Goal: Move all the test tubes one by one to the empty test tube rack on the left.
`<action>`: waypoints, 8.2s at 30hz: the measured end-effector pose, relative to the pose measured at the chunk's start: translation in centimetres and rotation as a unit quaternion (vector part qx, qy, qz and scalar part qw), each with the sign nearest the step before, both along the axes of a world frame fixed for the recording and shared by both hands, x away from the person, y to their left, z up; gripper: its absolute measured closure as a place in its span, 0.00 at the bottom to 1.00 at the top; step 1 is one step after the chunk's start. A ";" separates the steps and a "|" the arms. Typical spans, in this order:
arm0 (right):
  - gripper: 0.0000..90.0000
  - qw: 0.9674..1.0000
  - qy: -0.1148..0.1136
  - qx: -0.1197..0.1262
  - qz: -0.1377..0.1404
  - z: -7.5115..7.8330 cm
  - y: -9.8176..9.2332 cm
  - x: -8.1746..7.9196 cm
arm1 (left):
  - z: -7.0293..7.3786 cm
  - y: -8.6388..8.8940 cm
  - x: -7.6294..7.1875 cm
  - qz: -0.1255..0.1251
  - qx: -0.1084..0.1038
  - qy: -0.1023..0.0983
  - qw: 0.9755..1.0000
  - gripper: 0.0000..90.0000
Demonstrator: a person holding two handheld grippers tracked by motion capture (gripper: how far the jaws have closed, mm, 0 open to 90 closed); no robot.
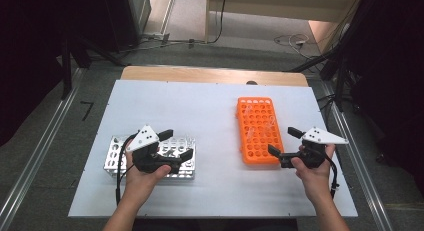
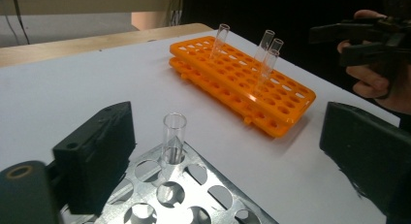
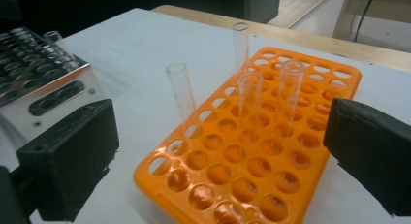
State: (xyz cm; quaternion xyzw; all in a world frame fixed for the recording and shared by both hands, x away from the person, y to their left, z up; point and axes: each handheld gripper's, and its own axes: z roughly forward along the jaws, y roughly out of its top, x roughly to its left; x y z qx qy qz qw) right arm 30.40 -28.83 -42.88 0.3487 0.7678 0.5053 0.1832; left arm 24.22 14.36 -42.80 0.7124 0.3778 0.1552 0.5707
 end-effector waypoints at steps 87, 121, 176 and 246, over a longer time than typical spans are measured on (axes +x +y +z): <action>0.83 0.999 0.010 -0.004 -0.044 -1.1 0.0 5.7 | 0.3 -0.3 -0.2 -0.012 0.000 -0.001 1.000 0.00; 0.83 0.997 -0.004 -0.016 0.072 4.3 6.2 -0.5 | 1.2 -0.7 -0.9 -0.018 0.007 -0.016 1.000 0.00; 0.83 0.972 0.025 -0.069 0.222 0.4 16.0 -4.9 | 1.8 -6.2 -2.1 -0.092 0.033 -0.031 0.995 0.75; 0.00 0.994 0.014 -0.016 0.110 0.4 4.7 -4.9 | 3.6 0.6 0.7 0.034 0.022 -0.064 0.997 0.84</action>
